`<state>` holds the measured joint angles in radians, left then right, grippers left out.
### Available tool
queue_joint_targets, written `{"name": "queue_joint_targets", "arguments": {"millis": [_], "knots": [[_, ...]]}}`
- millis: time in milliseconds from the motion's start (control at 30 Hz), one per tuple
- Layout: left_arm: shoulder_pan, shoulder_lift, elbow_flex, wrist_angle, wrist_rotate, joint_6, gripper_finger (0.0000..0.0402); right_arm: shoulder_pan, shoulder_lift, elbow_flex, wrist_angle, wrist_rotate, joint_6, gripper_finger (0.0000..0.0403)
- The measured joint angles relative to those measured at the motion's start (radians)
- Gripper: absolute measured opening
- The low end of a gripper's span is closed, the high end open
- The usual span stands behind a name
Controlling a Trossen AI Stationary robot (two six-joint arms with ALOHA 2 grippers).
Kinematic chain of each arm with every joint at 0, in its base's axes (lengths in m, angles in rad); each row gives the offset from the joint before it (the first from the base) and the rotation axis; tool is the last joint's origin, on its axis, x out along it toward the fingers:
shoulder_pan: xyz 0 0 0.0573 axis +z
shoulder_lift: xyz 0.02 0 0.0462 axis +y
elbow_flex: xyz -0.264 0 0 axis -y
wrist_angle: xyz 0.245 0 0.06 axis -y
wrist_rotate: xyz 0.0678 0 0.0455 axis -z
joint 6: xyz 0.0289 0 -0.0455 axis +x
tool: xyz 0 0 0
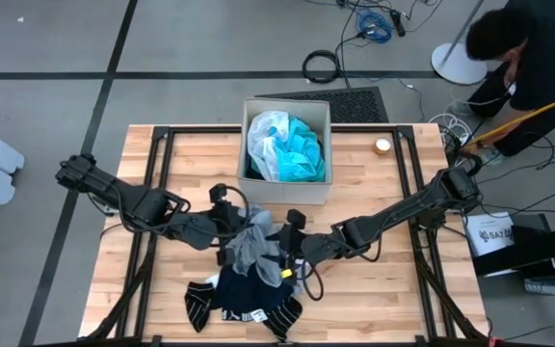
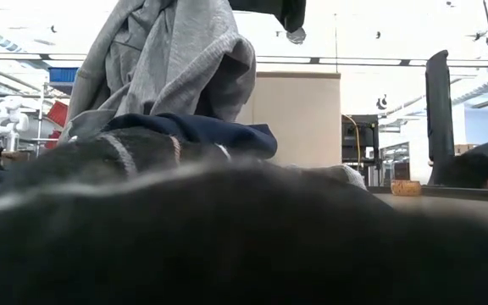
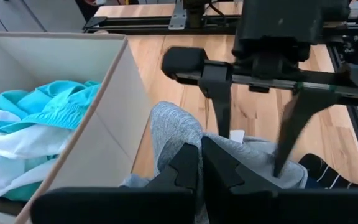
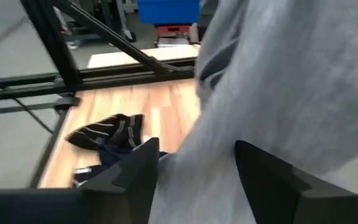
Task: Sort clothes
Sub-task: Put the gray shirt into the laundry bin
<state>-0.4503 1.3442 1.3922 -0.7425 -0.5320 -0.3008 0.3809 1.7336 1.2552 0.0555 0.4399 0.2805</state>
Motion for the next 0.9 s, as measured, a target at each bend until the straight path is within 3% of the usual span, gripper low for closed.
{"name": "queue_joint_targets", "arguments": {"millis": [67,233,400,600,767,900], "knots": [[0.0,0.003,-0.001,-0.002,0.0,0.002,0.0013,-0.001,-0.003,0.0,-0.002,0.008,-0.022,0.0157],[0.0,0.003,-0.001,-0.005,0.001,0.003,0.0013,-0.002,-0.015,0.0,-0.045,0.008,-0.099,0.0018],[-0.012,0.003,-0.001,-0.009,0.028,0.06,0.0029,-0.001,-0.063,0.0,-0.156,0.011,-0.089,0.0002],[-0.029,0.002,-0.001,-0.034,0.031,0.078,0.0106,0.002,-0.221,0.0,-0.412,0.041,-0.005,0.0001],[-0.027,0.002,-0.001,-0.165,0.031,-0.02,0.0169,0.047,-0.377,0.0,-0.592,0.113,0.087,0.0001],[-0.027,0.002,-0.011,-0.209,0.03,-0.085,0.0195,0.1,-0.486,0.0,-0.696,0.183,0.168,0.0]]}}
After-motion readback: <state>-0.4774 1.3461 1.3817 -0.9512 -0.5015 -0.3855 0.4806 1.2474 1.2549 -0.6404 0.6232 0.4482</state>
